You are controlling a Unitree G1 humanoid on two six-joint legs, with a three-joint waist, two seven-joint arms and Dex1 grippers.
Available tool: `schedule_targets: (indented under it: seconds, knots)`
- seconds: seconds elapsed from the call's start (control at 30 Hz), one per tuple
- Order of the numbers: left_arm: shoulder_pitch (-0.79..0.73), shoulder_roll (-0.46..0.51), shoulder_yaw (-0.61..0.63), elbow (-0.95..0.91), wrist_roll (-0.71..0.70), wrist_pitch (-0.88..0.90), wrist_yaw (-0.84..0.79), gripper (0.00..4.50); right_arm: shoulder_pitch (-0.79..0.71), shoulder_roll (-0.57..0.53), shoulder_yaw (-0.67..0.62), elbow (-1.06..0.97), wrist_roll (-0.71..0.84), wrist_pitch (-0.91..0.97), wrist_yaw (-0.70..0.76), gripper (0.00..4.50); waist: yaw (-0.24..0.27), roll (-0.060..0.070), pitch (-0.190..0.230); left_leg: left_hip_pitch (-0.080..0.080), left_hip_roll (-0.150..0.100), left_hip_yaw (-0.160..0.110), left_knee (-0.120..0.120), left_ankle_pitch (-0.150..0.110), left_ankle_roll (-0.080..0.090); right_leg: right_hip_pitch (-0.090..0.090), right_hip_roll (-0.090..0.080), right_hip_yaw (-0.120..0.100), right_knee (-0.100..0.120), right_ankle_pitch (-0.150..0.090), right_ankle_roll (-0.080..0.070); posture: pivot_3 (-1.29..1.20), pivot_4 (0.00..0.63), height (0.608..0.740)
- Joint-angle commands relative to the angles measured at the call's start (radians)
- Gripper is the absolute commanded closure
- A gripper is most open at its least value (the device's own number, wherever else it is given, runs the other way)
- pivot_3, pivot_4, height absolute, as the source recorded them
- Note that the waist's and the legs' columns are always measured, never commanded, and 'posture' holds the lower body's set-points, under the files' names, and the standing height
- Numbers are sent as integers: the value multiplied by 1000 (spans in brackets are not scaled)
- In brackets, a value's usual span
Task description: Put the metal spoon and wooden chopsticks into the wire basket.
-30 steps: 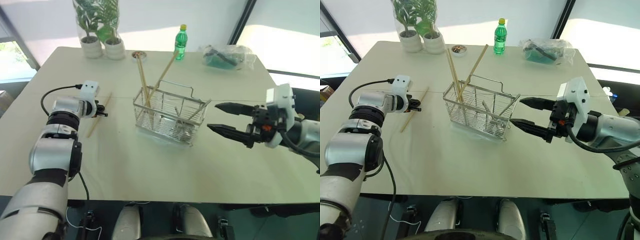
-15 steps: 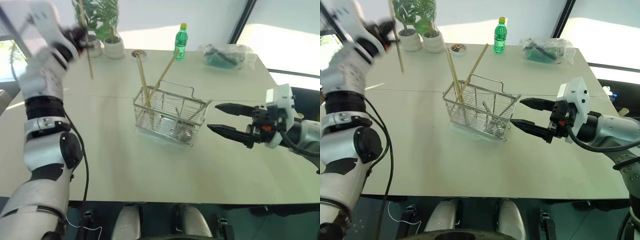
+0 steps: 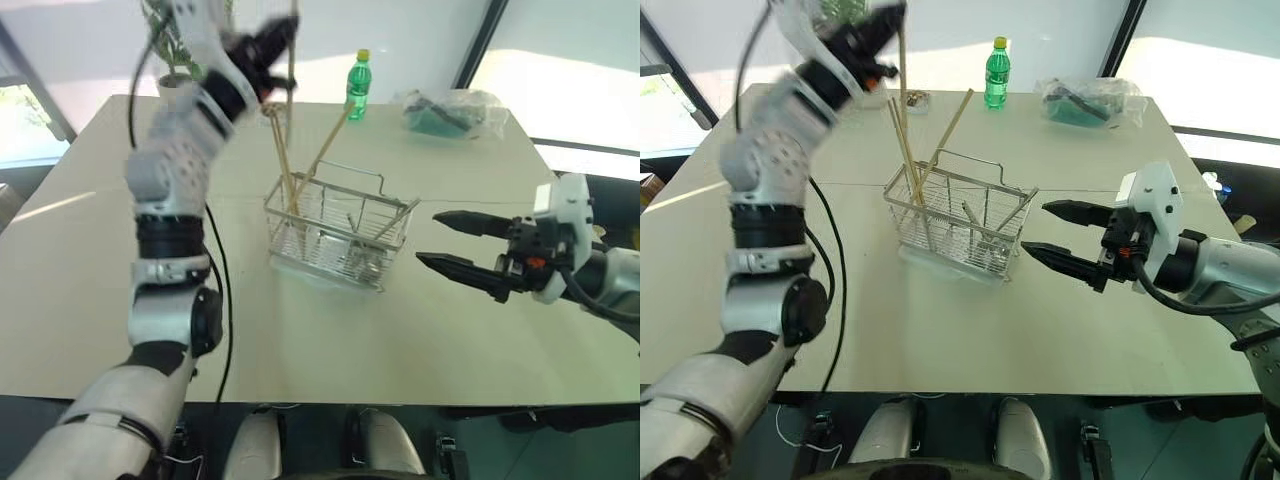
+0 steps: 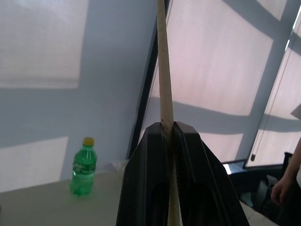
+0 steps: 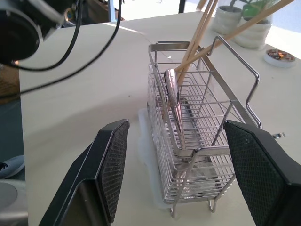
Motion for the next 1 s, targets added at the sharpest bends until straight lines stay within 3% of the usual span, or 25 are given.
schedule_targets:
  seconds: [0.03, 0.37, 0.4, 0.47, 0.63, 0.67, 0.77, 1.0]
  knots:
    - [44, -10, -26, -114, 2, -4, 11, 4456, 4, 4, -46, -34, 19, -7, -19, 1174, 1, 0, 0, 0, 0, 0, 0, 0, 0, 0, 0, 0, 0, 0, 0, 0, 150, 717]
    - [209, -47, -85, -183, 23, 4, 20, 4456, 0, -1, -48, -24, 27, -7, -40, 1174, 7, 1, 0, -1, -1, 0, 1, 0, 0, 2, -1, 0, -2, -2, -4, 0, 150, 717]
    - [217, -49, -83, -189, 19, 11, 22, 3685, -2, -2, -46, -21, 27, -7, -40, 1174, 7, 1, 0, -1, -1, 0, 1, 0, 0, 2, -1, 0, -2, -2, -4, 0, 150, 717]
    - [222, -51, -73, -199, 13, 20, 28, 2877, -8, -3, -41, -15, 25, -8, -40, 1174, 6, 1, 0, -1, -1, 0, 1, 0, 0, 1, -1, 0, -2, -2, -4, 0, 150, 717]
    - [213, -41, -50, -226, 0, 30, 43, 326, -25, -1, -21, 3, 9, -17, -31, 1174, 6, 1, 0, -1, -1, 0, 1, 0, 1, 2, -1, 0, -2, -2, -4, 0, 150, 717]
    - [203, -33, -34, -234, -6, 20, 49, 24, -33, 0, -9, 12, -1, -23, -27, 1174, 6, 1, 0, -1, -1, 0, 1, 0, 1, 2, -1, 0, -2, -2, -4, 0, 150, 717]
    - [168, -5, 7, -236, -30, 37, 72, 24, -55, 4, 13, 37, -18, -32, -16, 1174, 4, 1, 0, -1, 0, 0, 1, 0, 1, 1, 0, 0, -2, -2, -4, 0, 150, 717]
    - [91, 283, 74, -246, -107, 165, -75, 24, -105, 10, 62, 108, -67, -61, 29, 1174, 2, 2, 1, -1, 0, 0, 0, -1, 1, 0, 0, 0, -2, -2, -4, 0, 150, 717]
